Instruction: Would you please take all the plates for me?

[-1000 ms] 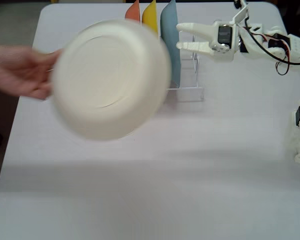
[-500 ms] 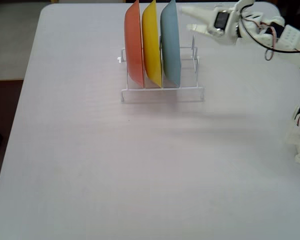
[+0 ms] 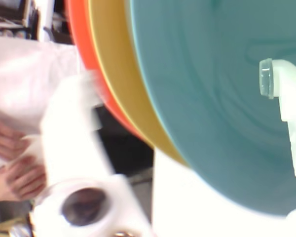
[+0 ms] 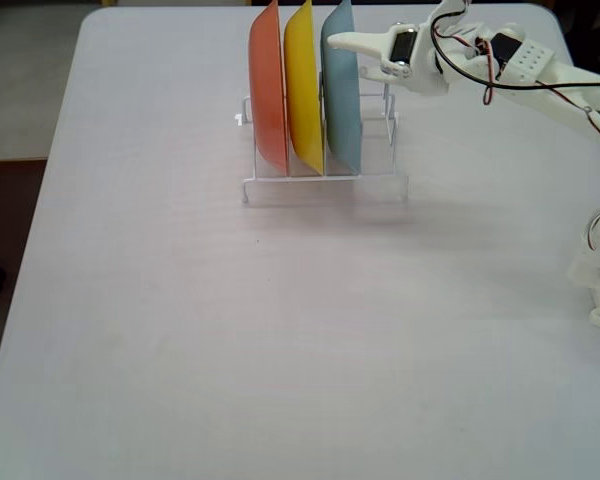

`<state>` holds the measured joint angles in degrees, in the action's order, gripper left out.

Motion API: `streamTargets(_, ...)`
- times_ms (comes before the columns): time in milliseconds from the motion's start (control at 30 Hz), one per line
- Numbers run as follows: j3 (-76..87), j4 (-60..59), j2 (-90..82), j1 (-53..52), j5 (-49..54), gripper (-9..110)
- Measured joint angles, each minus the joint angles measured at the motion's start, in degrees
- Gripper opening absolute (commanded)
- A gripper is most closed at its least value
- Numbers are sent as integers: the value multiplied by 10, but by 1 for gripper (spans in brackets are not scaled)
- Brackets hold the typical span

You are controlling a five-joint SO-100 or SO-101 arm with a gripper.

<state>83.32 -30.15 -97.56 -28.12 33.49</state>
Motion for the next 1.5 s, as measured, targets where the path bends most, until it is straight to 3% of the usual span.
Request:
streamTargets(133, -45, 0, 43, 0, -18, 0)
streamTargets(533, -105, -38, 26, 8, -38, 0)
streamTargets(800, -114, -91, -102, 58, -44, 0)
streamTargets(1033, -113, -107, -249, 120, -112, 0)
streamTargets(1333, -36, -129, -397, 241, -270, 0)
streamTargets(1500, 8, -72, -415, 333, -289, 0)
